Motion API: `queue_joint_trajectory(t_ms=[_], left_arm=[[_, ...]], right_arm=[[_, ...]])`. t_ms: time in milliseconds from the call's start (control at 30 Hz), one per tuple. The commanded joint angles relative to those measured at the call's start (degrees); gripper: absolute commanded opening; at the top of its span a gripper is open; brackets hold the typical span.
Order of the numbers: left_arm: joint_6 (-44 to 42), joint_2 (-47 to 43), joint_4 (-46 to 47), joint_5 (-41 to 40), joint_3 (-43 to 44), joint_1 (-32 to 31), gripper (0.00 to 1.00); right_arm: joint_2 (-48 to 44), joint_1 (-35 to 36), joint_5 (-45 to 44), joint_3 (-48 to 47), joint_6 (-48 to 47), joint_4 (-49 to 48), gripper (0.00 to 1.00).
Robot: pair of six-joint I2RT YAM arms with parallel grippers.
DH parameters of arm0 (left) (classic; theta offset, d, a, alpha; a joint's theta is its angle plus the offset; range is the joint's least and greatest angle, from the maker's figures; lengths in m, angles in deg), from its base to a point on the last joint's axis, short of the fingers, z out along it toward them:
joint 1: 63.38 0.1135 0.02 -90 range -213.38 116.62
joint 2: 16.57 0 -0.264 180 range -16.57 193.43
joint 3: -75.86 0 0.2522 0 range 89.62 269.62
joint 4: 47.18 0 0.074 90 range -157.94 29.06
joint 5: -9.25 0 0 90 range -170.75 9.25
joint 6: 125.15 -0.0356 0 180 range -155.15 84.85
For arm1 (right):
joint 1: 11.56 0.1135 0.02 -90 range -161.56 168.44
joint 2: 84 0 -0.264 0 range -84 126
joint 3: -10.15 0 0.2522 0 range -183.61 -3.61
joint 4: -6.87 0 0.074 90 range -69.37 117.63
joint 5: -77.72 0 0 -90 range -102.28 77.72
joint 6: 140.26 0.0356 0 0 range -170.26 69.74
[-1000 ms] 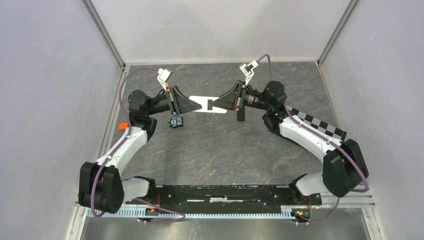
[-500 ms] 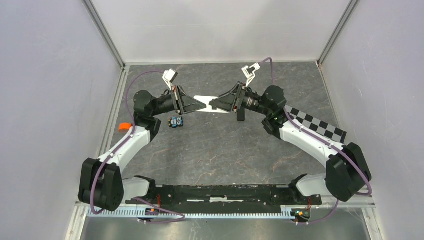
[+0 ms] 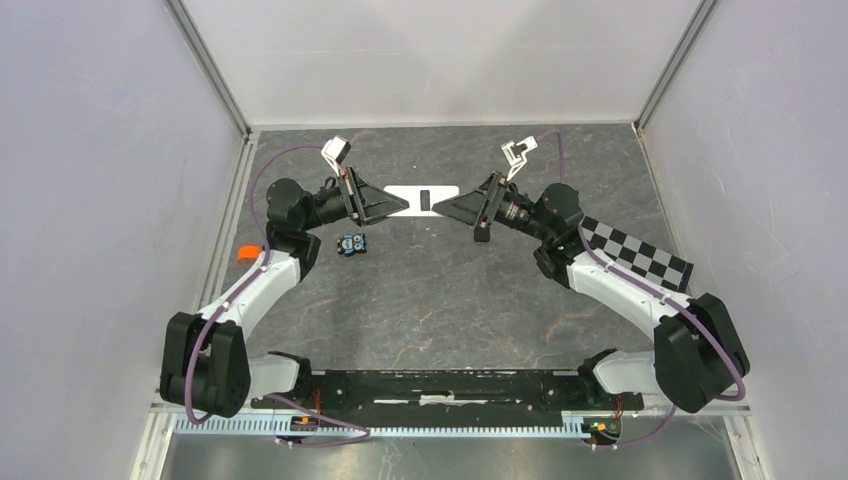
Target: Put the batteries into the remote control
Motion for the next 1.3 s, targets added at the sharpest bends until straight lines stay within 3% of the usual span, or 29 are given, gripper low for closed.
queue_joint_trajectory(t_ms=[0, 167, 400, 600, 767, 1033, 1200, 1267], left_arm=[[2.6, 0.3, 3.0, 1.4, 0.8, 0.8, 0.02], [3.8, 0.7, 4.6, 2.7, 1.5, 1.6, 0.02], [7.4, 1.8, 9.0, 3.1, 1.9, 1.8, 0.02], [12.8, 3.2, 15.5, 2.8, 2.4, 2.0, 0.02], [14.5, 3.5, 18.4, 3.1, 3.0, 2.2, 0.02], [9.9, 3.0, 21.9, 5.7, 3.3, -0.1, 0.02], [3.0, 1.9, 12.8, 5.7, 4.0, -1.2, 0.02], [-3.5, 0.4, 3.5, 5.0, 5.0, -1.1, 0.02]], right_arm=[[-2.7, -1.8, -0.7, 1.2, 2.0, -3.8, 0.78], [-2.8, -3.4, -0.8, 1.5, 3.2, -4.6, 0.75], [-0.2, -3.9, 1.1, 1.3, 6.0, -7.0, 0.39], [0.6, -4.1, 2.1, 1.6, 4.9, -6.3, 0.24], [1.5, -4.4, 3.1, 1.6, 5.8, -7.5, 0.22], [4.2, -1.0, 3.3, -3.5, 0.0, 3.8, 0.2], [5.6, 0.8, 3.3, -4.5, -1.7, 3.5, 0.12], [5.2, 0.6, 3.1, -4.6, -3.2, 2.8, 0.1]])
